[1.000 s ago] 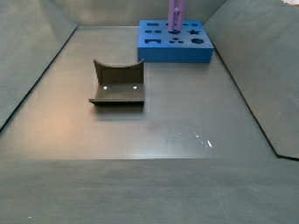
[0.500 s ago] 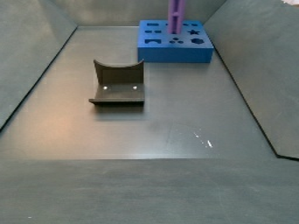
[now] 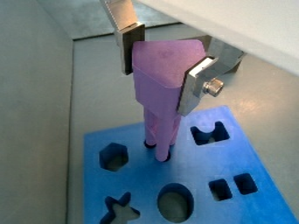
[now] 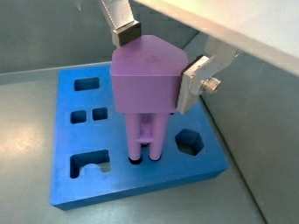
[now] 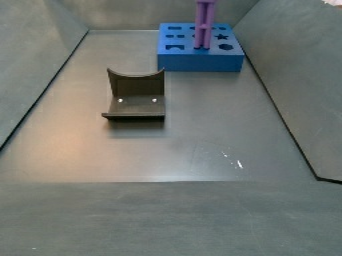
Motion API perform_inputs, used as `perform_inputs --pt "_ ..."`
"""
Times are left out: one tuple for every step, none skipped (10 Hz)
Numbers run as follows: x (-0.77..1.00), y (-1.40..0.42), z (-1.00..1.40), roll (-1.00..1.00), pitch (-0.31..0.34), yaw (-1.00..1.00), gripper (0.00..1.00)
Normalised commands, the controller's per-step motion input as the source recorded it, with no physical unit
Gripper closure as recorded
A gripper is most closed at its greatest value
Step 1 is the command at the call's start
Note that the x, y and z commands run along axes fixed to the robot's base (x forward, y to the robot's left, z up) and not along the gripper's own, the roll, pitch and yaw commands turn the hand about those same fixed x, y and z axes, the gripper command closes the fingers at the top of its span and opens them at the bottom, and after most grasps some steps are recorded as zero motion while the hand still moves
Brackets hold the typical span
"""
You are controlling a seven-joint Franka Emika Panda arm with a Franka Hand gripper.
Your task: Insert the 3 prong object.
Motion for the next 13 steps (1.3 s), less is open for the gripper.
perform_inputs --pt "0.00 0.00 -0.49 -0.19 -0.017 0.04 1.00" --pt "0.00 0.00 -0.54 -0.16 -0.039 0.05 1.00" --pt "-0.09 0.08 -0.65 -0.17 -0.053 0.03 1.00" --pt "-0.20 0.13 -0.65 -0.23 -0.024 0.11 1.00" --pt "-0.07 0.11 -0.47 -0.24 0.000 0.25 1.00" --pt "-0.12 0.16 -0.45 -0.24 0.000 0.25 1.00" --pt "-0.10 0.15 -0.57 -0.22 0.000 0.20 1.00" --pt "0.00 0.09 -0.64 -0.24 0.000 0.23 1.00" --pt "0.03 0.06 -0.67 -0.23 0.000 0.22 1.00" --pt "0.07 0.00 -0.65 -0.20 0.000 0.17 1.00" --pt "0.10 0.00 -0.60 -0.23 0.000 0.11 1.00" --pt "0.09 0.00 -0.55 -0.26 0.000 0.09 1.00" --pt "0.07 0.00 -0.58 -0.24 0.000 0.08 1.00"
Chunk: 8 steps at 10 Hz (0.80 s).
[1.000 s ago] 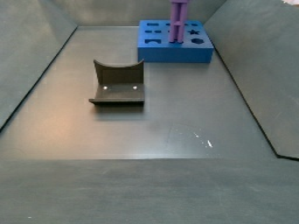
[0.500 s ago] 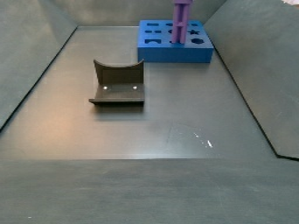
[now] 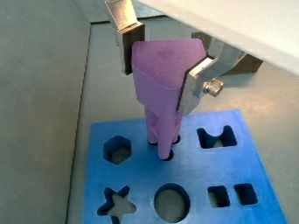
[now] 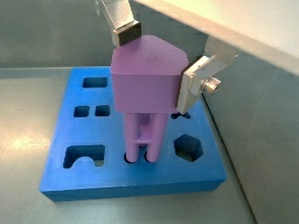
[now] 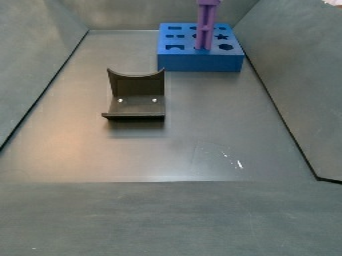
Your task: Insert the 3 prong object.
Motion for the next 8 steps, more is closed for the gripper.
perform_inputs --pt "0.08 0.00 -0.63 -0.13 0.000 0.00 1.00" --pt "0.05 0.00 -0.76 -0.06 -0.003 0.00 1.00" --pt "0.03 0.00 -0.80 -0.07 -0.014 0.00 1.00" --pt "0.00 0.00 -0.73 -0.01 -0.014 0.00 1.00" --pt "0.00 0.00 -0.59 0.00 -0.031 0.00 1.00" --pt "0.00 0.00 -0.40 0.00 -0.073 0.00 1.00" --pt "-0.08 0.00 -0.15 0.00 -0.093 0.00 1.00" --pt "0.00 0.00 0.00 0.00 0.000 0.00 1.00"
